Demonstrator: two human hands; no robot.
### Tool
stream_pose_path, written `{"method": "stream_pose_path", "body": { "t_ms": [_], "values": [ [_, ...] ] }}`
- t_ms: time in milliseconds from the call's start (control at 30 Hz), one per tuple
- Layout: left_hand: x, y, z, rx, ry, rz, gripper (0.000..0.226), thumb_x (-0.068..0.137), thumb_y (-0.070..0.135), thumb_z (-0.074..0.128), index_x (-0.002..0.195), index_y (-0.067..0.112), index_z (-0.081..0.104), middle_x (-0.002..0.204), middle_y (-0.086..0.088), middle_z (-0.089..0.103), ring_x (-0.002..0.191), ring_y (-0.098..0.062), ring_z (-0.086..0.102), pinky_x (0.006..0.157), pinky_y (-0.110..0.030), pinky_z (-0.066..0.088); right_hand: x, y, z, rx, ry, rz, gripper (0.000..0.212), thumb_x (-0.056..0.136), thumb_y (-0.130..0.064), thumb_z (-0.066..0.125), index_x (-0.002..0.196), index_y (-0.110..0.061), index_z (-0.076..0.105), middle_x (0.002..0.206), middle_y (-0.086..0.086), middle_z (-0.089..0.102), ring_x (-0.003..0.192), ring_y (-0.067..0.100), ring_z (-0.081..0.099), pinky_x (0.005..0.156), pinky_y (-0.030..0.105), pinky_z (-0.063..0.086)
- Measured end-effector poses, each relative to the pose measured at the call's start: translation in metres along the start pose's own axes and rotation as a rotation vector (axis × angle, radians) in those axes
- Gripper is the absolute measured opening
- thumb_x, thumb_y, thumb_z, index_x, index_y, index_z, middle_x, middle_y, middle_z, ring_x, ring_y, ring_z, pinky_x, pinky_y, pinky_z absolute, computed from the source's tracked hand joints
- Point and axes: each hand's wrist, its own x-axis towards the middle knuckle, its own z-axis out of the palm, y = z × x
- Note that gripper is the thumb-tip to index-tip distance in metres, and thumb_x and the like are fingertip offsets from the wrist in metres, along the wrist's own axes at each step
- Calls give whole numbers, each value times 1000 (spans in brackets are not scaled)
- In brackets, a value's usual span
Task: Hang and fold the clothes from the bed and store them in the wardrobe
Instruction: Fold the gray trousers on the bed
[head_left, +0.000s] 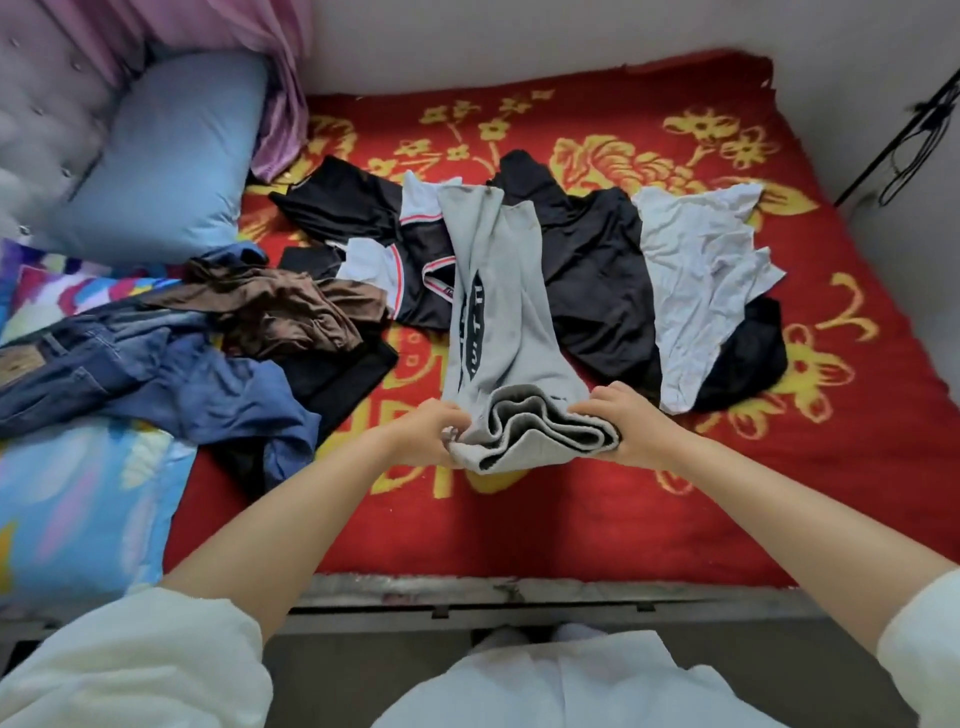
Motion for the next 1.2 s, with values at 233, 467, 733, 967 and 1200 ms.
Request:
{"method": "stream_pose_path", "body": {
  "t_ms": [233, 467, 733, 967, 1200],
  "values": [
    [-8, -8, 74, 53, -11, 17, 30, 80, 1, 55, 64, 18, 35, 64, 3, 42, 70, -18, 40, 52, -19, 23, -45, -14, 54, 31, -162, 38, 37, 64, 5, 58, 99, -1, 68, 92, 16, 68, 85, 30, 60, 75, 30, 39],
    [-22, 13, 136, -79, -14, -104, 36, 82, -1, 51, 115, 14, 51, 95, -5, 63, 86, -23, 57, 68, -31, 41, -96, -16, 77, 90, -199, 170, 41, 78, 6, 59, 117, -5, 59, 104, 14, 63, 94, 31, 55, 77, 27, 35],
    [-39, 56, 158, -338, -17, -134, 32, 87, -1, 48, 71, 25, 43, 75, 11, 40, 67, -2, 37, 58, -12, 28, -139, -20, 53, 278, -226, 265, 31, 83, -6, 63, 113, -13, 61, 93, -12, 54, 86, 9, 49, 70, 13, 35],
    [-63, 95, 126, -485, -198, -110, 36, 85, 0, 54, 92, 36, 51, 92, 17, 54, 84, 0, 50, 71, -12, 41, -151, -23, -2, 644, -354, 404, 37, 76, 2, 66, 101, -24, 62, 99, 3, 65, 87, 10, 57, 79, 25, 48],
    [-57, 96, 159, 148, -114, -108, 11, 85, 7, 49, 78, 14, 45, 86, -3, 49, 80, -22, 49, 66, -31, 38, -176, -24, 31, 165, -306, 137, 34, 81, -9, 65, 114, -12, 61, 104, 4, 65, 95, 20, 58, 78, 26, 42]
  ]
}}
